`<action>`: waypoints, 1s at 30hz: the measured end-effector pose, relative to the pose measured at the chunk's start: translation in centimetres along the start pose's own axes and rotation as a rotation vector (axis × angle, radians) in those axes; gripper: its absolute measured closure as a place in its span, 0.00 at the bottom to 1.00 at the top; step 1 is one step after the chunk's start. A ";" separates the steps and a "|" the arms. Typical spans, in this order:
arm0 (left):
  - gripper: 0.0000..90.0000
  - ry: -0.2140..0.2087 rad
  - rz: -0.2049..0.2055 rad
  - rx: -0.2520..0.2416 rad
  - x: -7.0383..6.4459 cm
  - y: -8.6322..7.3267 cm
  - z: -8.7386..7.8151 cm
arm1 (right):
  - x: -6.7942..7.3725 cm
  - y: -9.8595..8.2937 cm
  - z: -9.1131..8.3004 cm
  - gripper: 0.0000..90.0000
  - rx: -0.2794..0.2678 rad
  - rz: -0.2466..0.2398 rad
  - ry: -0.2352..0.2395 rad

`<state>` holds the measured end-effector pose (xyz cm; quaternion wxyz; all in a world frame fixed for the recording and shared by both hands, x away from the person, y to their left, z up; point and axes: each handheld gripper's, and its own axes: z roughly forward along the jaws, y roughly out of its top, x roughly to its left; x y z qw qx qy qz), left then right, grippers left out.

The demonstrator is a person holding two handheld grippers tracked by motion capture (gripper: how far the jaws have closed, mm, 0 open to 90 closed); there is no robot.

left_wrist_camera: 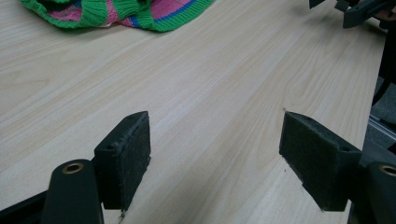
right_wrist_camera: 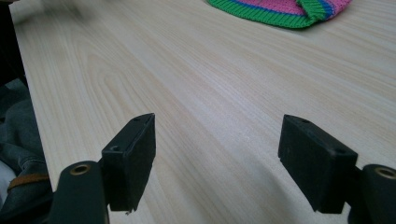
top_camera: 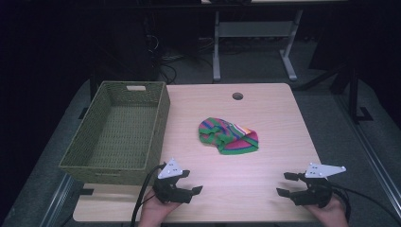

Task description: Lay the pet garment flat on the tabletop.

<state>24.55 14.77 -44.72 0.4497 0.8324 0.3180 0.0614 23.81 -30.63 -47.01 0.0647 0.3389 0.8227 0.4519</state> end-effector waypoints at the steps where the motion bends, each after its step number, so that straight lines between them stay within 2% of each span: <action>1: 0.27 0.000 0.000 0.000 0.0 0.0 0.0 | 0.0 0.0 0.0 0.30 0.000 0.000 0.000; 7: 0.27 -0.003 -0.001 0.002 0.1 0.0 0.1 | 0.1 0.1 0.3 0.30 0.024 -0.013 -0.005; 9: 0.27 0.002 0.006 -0.001 -0.1 0.0 0.0 | 0.3 0.2 0.3 0.30 0.027 -0.023 -0.013; 10: 0.27 0.001 0.016 0.001 -0.2 0.0 0.0 | 0.7 0.5 0.2 0.30 0.029 -0.044 -0.020; 14: 0.27 0.001 0.023 0.005 -0.4 -0.1 0.2 | 1.2 1.2 0.3 0.29 0.004 -0.063 -0.016; 15: 0.27 0.003 0.027 0.005 -0.4 -0.1 0.2 | 1.4 1.5 0.4 0.29 0.013 -0.086 -0.020; 16: 0.27 0.004 0.027 0.005 -0.5 -0.1 0.2 | 1.9 2.2 0.8 0.28 0.013 -0.136 -0.033; 17: 0.27 0.003 0.027 0.007 -0.5 -0.1 0.2 | 1.9 2.2 0.8 0.28 0.013 -0.136 -0.033; 18: 0.27 0.002 0.027 0.004 -0.6 -0.1 0.2 | 2.1 2.9 1.1 0.28 0.013 -0.171 -0.019; 19: 0.27 0.002 0.031 0.002 -0.6 -0.1 0.2 | 2.1 2.9 1.1 0.28 0.013 -0.171 -0.019; 22: 0.27 0.003 0.045 0.004 -0.6 0.0 0.2 | 2.2 4.2 1.6 0.28 0.014 -0.244 -0.004; 23: 0.27 0.003 0.045 0.004 -0.6 0.0 0.2 | 2.2 4.2 1.6 0.28 0.014 -0.244 -0.004; 25: 0.27 0.004 0.045 0.004 -0.5 0.0 0.2 | 2.3 4.8 1.9 0.28 0.017 -0.280 0.010; 29: 0.27 0.003 0.040 -0.003 -0.4 0.0 0.2 | 2.3 5.9 2.6 0.28 0.074 -0.292 0.025; 30: 0.27 0.006 0.045 -0.003 -0.5 0.0 0.1 | 2.0 6.4 3.0 0.28 0.102 -0.262 0.036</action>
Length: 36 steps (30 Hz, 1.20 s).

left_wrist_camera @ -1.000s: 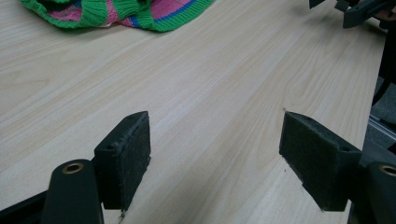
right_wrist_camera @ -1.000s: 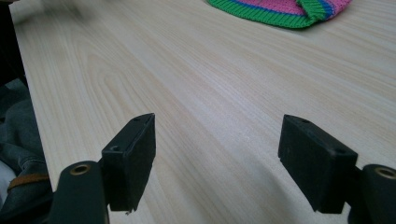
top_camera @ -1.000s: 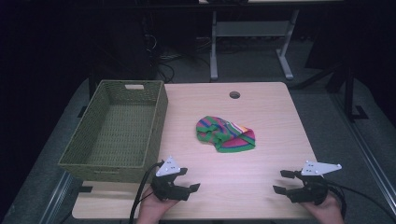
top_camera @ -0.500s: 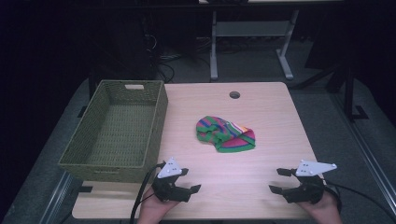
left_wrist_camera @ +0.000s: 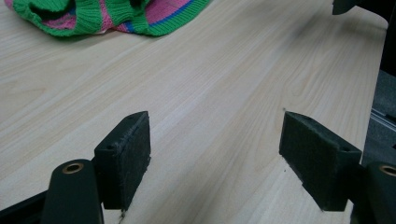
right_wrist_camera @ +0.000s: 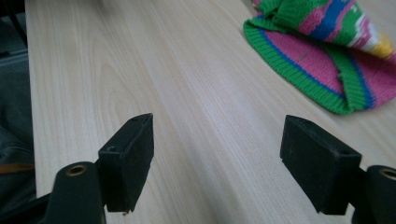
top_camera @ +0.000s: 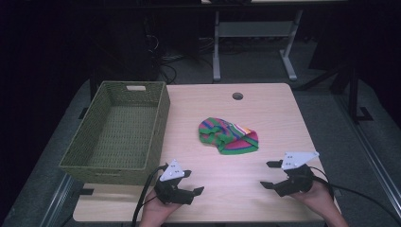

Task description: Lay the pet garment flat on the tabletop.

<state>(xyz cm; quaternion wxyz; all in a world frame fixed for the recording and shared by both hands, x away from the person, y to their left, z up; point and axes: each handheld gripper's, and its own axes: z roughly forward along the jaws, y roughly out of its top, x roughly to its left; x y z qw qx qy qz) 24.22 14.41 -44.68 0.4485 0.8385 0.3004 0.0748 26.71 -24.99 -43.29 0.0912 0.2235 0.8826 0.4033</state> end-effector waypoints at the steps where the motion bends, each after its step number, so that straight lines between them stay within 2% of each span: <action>1: 0.27 0.000 0.000 0.000 0.0 0.0 0.0 | 0.0 0.0 0.0 0.28 0.000 0.000 0.000; 3: 0.27 0.000 0.005 -0.003 0.0 0.0 -0.1 | -0.5 0.4 0.3 0.28 0.013 0.032 0.028; 6: 0.27 0.004 0.009 -0.001 0.0 0.0 -0.1 | -1.4 1.3 0.8 0.22 0.038 0.078 0.054; 8: 0.27 0.009 0.011 0.002 0.0 0.0 -0.1 | -1.7 1.7 1.1 0.21 0.054 0.095 0.071; 13: 0.27 0.013 0.008 -0.003 0.1 0.0 -0.2 | -2.2 2.7 1.4 0.18 0.070 0.098 0.072; 14: 0.27 0.014 0.009 -0.002 0.1 0.0 -0.2 | -2.6 3.2 1.6 0.16 0.079 0.117 0.078; 17: 0.27 0.014 0.003 -0.007 0.1 0.0 -0.1 | -3.0 3.6 1.6 0.16 0.073 0.118 0.079; 24: 0.27 0.014 0.004 -0.003 0.2 0.0 -0.1 | -4.1 5.2 1.6 0.17 0.112 0.109 0.084; 27: 0.27 0.016 0.009 -0.003 0.1 0.0 -0.1 | -4.5 6.0 1.9 0.17 0.134 0.093 0.085; 30: 0.26 0.015 -0.003 -0.008 0.2 0.0 -0.2 | -5.1 6.7 2.4 0.21 0.145 0.080 0.098; 36: 0.26 0.016 -0.010 -0.017 0.3 0.0 -0.3 | -5.8 8.1 3.4 0.24 0.158 0.074 0.118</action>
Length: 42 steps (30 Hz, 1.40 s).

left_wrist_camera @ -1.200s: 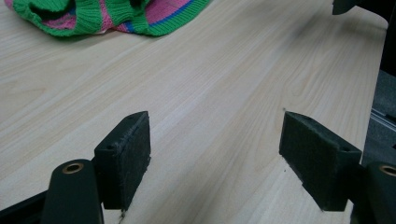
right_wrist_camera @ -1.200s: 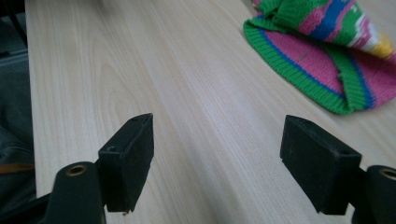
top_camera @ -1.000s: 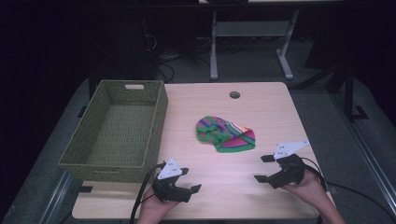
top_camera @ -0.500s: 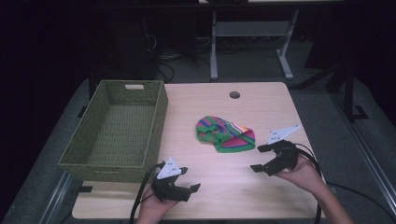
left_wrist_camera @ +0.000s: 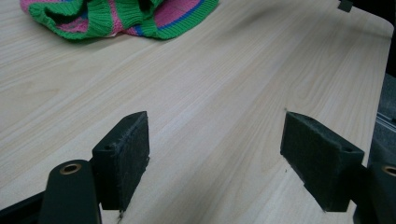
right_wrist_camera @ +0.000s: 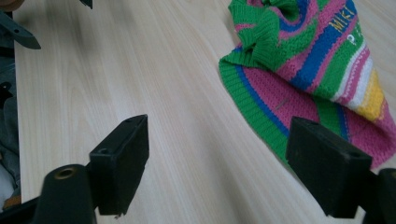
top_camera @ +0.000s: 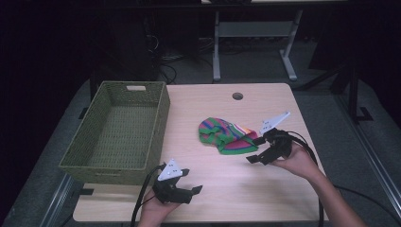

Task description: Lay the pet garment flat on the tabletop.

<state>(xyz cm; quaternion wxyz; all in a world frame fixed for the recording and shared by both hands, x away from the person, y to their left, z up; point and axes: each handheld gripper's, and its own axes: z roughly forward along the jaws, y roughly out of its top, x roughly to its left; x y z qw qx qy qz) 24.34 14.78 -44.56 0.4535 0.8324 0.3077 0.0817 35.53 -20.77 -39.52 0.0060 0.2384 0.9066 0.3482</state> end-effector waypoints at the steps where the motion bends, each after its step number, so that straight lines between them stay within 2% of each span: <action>1: 0.26 0.000 -0.005 -0.001 0.0 0.0 0.0 | 0.0 0.0 0.0 0.24 0.000 0.000 0.000; 9: 0.26 -0.001 -0.003 0.001 0.0 0.0 0.0 | -1.2 2.1 1.2 0.27 0.030 -0.026 -0.005; 12: 0.26 -0.002 -0.003 0.000 0.0 0.0 0.0 | -1.7 3.3 1.9 0.30 0.054 -0.052 -0.016; 19: 0.26 -0.002 -0.001 0.001 0.1 0.0 0.0 | -2.5 5.0 3.2 0.30 0.081 -0.061 -0.022; 20: 0.26 -0.002 0.000 0.003 0.1 0.0 0.0 | -2.7 5.3 3.7 0.30 0.098 -0.054 -0.022; 26: 0.26 -0.006 0.001 0.004 0.1 0.0 0.1 | -3.4 6.0 5.3 0.30 0.149 -0.049 -0.045; 31: 0.26 -0.008 0.000 0.002 0.1 0.0 0.0 | -3.7 6.5 6.0 0.30 0.152 -0.047 -0.054; 37: 0.26 -0.006 -0.003 0.007 0.1 0.0 0.1 | -4.0 6.8 7.6 0.30 0.177 -0.053 -0.058; 42: 0.26 -0.010 -0.003 0.012 0.1 0.0 0.2 | -4.6 6.7 8.8 0.32 0.204 -0.037 -0.096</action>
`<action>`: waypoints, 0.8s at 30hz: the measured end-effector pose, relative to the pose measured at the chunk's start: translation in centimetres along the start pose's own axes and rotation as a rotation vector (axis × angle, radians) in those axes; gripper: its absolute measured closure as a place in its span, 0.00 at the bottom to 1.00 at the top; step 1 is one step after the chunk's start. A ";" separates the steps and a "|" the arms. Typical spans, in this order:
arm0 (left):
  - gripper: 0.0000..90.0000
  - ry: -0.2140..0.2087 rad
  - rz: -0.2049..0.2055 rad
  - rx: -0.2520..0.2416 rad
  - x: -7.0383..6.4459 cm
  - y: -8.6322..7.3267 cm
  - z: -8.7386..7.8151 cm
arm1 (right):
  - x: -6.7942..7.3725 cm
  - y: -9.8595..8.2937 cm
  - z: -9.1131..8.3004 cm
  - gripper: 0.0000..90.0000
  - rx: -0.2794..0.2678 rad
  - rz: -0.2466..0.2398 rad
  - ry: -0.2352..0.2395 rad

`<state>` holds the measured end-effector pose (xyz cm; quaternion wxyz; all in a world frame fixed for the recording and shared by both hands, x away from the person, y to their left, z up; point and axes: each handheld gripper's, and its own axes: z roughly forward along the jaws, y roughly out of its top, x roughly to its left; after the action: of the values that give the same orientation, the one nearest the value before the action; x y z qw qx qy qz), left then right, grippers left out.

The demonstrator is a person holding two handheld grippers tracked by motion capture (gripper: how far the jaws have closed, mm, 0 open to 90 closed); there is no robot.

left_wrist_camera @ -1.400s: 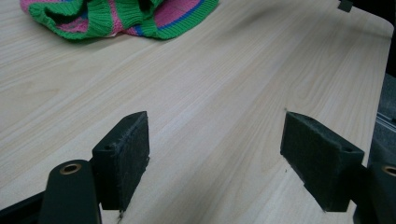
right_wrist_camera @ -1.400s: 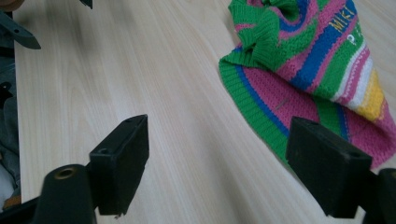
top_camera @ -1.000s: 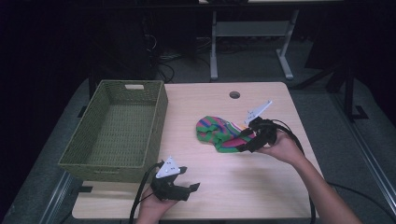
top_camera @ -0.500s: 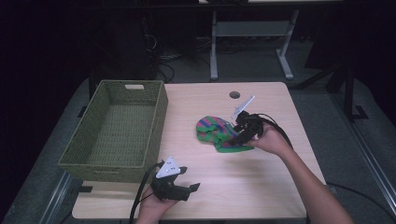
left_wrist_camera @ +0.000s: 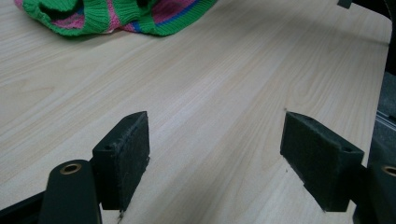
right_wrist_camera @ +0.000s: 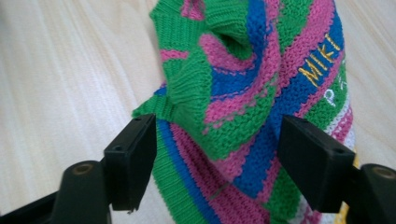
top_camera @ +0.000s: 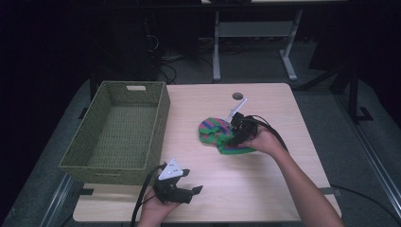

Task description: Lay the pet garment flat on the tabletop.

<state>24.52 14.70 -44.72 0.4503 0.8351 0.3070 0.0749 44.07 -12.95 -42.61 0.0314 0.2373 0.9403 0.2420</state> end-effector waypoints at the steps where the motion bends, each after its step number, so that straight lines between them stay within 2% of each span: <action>1: 0.26 0.000 0.000 0.000 0.0 0.0 0.0 | 0.0 0.0 0.0 0.32 0.000 0.000 0.000; 13: 0.26 -0.001 0.001 0.003 -0.1 0.0 0.1 | -0.3 0.5 2.4 0.33 0.052 0.020 -0.039; 19: 0.26 0.000 -0.002 0.002 -0.1 0.0 0.1 | 0.1 0.7 2.7 0.35 0.073 0.010 -0.082; 20: 0.26 0.001 0.002 0.005 -0.1 0.0 0.1 | 0.5 0.8 2.9 0.36 0.087 -0.004 -0.109; 24: 0.26 0.010 0.013 -0.001 -0.2 0.1 0.0 | 0.6 0.9 2.8 0.44 0.091 0.023 -0.117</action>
<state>24.41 14.53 -44.67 0.4487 0.8364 0.3039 0.0823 44.44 -10.69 -44.63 0.0730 0.2631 0.9440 0.1852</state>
